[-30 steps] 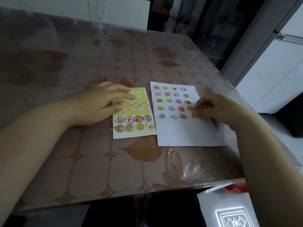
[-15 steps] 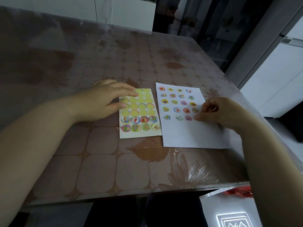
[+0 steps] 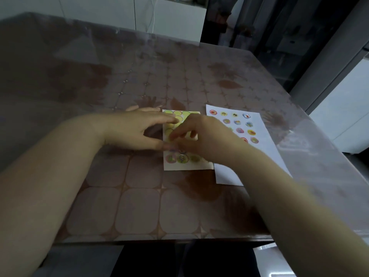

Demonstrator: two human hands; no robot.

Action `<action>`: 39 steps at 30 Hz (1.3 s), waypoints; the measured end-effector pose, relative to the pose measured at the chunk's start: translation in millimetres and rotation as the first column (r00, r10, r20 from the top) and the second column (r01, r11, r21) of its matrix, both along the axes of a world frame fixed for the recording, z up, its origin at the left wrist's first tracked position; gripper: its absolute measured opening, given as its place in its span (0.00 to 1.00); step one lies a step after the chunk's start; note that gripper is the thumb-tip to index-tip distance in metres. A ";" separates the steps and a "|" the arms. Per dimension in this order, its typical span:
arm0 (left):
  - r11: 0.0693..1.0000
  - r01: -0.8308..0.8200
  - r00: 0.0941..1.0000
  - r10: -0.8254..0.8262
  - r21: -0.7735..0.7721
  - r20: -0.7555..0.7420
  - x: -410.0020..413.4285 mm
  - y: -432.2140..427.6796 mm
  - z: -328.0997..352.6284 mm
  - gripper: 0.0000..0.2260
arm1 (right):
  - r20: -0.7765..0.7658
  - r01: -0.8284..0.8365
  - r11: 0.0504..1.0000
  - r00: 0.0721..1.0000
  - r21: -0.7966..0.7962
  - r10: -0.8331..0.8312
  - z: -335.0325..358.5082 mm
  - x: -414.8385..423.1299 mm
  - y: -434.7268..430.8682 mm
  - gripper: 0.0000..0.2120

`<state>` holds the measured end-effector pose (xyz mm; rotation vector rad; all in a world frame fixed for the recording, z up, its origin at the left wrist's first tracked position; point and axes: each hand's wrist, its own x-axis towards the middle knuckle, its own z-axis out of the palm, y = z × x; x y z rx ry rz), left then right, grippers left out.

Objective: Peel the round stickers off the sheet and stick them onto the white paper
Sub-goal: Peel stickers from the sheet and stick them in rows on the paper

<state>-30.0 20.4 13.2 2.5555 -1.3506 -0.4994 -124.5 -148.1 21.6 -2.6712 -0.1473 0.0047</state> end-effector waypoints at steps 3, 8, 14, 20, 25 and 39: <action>0.999 0.003 1.000 -0.002 0.032 -0.018 -3.4 -1.5 -0.2 0.43 | 0.014 0.013 0.997 1.000 0.073 -0.014 -10.8 2.2 2.2 0.06; 0.992 -0.008 1.000 0.010 0.125 -0.012 -8.8 -4.5 1.6 0.39 | 0.010 0.026 0.979 1.000 0.202 -0.029 -13.4 1.4 1.7 0.05; 0.989 -0.033 0.999 0.037 0.144 -0.028 -7.4 -3.9 1.3 0.40 | 0.002 0.032 0.970 0.999 0.241 -0.033 -15.6 1.7 4.5 0.04; 0.987 -0.037 0.999 0.042 0.158 -0.025 -7.9 -4.1 1.1 0.42 | 0.032 0.005 0.991 0.999 0.134 -0.009 -15.6 3.3 6.6 0.04; 0.986 -0.056 0.997 0.064 0.156 -0.045 -10.7 -6.3 3.4 0.42 | -0.005 0.018 0.967 1.000 0.254 -0.017 -13.3 0.5 1.0 0.05; 0.992 -0.004 0.998 -0.004 0.124 0.059 -3.5 -6.3 -6.5 0.36 | -0.179 0.341 0.919 0.934 0.197 -0.309 23.2 -47.8 -64.4 0.03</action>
